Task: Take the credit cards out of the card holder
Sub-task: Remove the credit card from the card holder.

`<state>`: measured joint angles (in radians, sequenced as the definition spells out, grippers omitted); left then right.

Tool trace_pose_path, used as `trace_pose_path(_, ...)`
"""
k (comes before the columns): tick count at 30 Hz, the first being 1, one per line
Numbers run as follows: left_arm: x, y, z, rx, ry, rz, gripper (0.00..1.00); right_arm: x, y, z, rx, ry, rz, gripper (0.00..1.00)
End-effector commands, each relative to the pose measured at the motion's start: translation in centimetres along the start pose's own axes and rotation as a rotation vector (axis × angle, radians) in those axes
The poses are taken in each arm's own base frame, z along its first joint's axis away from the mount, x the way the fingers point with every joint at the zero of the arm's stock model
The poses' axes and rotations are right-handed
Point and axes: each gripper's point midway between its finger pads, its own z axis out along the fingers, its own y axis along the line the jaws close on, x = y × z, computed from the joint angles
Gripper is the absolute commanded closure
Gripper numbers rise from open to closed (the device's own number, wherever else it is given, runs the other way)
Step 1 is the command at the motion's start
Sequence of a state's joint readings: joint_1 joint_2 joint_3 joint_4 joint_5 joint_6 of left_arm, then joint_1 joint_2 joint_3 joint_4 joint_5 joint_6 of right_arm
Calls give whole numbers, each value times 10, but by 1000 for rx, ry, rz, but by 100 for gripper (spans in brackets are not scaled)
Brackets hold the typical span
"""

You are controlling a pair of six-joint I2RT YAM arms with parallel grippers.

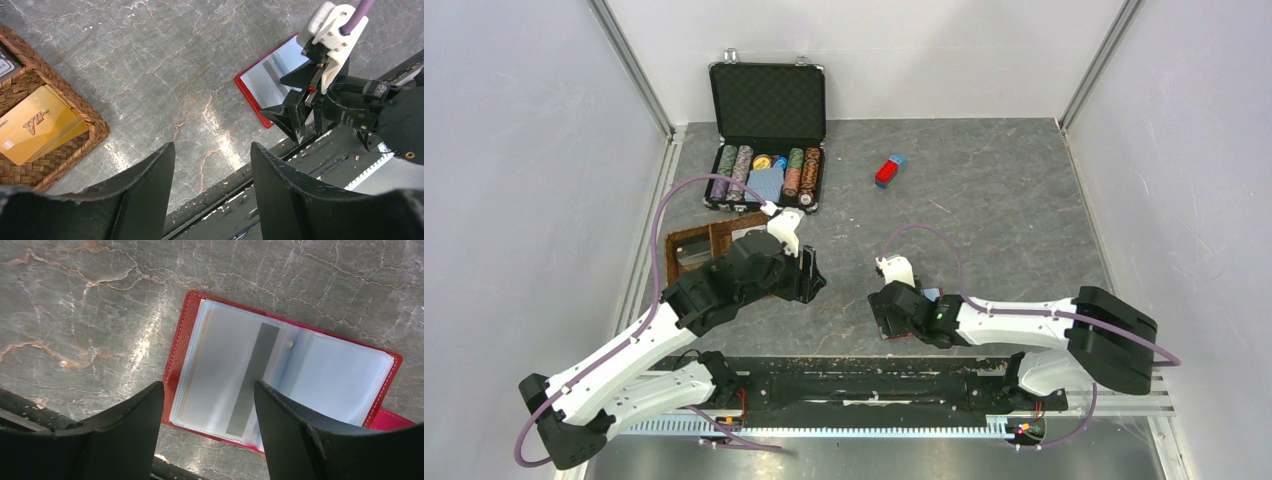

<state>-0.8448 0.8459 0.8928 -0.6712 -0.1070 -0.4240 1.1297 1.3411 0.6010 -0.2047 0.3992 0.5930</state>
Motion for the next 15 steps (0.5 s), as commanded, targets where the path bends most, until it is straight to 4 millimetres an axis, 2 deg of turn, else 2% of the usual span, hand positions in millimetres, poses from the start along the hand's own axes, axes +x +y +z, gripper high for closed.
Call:
trace_pose_path(1, -1, 5, -1, -15, -10, 52, 35, -17, 2, -1, 81, -33, -33, 30)
trace_pose_path(15, -4, 8, -2, -32, -23, 43, 34, -19, 1, -7, 89, -40, -61, 30)
